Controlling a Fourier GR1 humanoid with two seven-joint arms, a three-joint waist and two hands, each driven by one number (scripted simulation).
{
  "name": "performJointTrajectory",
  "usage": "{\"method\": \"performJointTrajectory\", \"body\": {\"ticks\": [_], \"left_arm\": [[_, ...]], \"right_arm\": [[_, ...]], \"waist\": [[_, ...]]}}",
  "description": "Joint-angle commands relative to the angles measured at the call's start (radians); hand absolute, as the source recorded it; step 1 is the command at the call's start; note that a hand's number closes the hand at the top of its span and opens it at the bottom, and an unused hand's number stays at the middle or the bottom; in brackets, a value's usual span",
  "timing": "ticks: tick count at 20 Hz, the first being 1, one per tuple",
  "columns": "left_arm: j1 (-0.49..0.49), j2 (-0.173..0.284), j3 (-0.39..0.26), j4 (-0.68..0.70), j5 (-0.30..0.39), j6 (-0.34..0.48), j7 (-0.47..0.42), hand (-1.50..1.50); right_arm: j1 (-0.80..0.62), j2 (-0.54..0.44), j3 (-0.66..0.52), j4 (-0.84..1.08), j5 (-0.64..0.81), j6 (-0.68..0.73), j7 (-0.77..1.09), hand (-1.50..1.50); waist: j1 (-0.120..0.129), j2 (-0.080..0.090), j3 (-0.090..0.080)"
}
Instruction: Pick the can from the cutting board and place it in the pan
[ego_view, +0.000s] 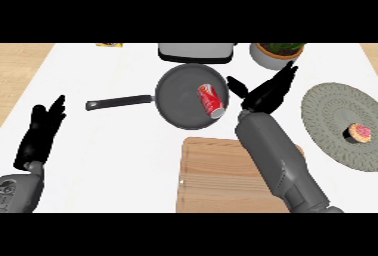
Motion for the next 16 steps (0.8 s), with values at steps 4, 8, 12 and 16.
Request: {"method": "performJointTrajectory", "body": {"ticks": [4, 8, 12, 16], "left_arm": [[0.062, 0.024, 0.04, -0.026, 0.01, 0.009, 0.011, 0.0], [0.052, 0.037, 0.066, 0.011, 0.024, -0.002, 0.004, 0.0], [0.095, 0.02, 0.056, -0.007, 0.001, 0.027, -0.006, 0.0], [0.101, 0.009, 0.062, -0.039, 0.016, 0.028, 0.006, 0.0]], "right_arm": [[0.192, 0.005, 0.112, -0.198, 0.058, -0.137, 0.095, -1.5], [0.374, 0.006, 0.238, -0.358, 0.059, -0.135, 0.119, -1.5], [0.538, 0.006, 0.311, -0.539, 0.107, -0.109, 0.12, -1.5], [0.756, 0.006, 0.359, -0.747, 0.189, -0.052, 0.094, -1.5]], "waist": [[-0.064, -0.028, -0.002], [-0.094, -0.034, -0.003], [-0.106, -0.037, -0.004], [-0.123, -0.034, -0.004]]}}
